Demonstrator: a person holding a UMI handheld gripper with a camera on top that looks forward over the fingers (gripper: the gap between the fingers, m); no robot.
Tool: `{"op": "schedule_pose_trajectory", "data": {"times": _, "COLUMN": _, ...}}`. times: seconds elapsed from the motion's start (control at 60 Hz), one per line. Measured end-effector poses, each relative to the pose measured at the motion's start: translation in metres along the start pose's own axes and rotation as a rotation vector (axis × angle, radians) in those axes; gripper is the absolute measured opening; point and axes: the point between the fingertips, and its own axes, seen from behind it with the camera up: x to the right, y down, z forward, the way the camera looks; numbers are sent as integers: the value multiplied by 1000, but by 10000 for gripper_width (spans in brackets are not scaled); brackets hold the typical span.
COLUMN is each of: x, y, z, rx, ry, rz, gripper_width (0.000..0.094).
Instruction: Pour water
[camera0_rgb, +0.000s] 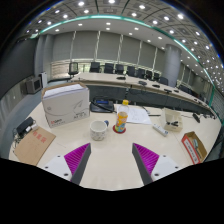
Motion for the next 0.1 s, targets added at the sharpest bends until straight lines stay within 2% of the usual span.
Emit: {"op": "schedule_pose_trajectory", "data": {"times": 0.1, "x": -10, "y": 10, "z": -16, "rx": -20, "ry": -7, "rz": 25, "gripper_width": 857}}
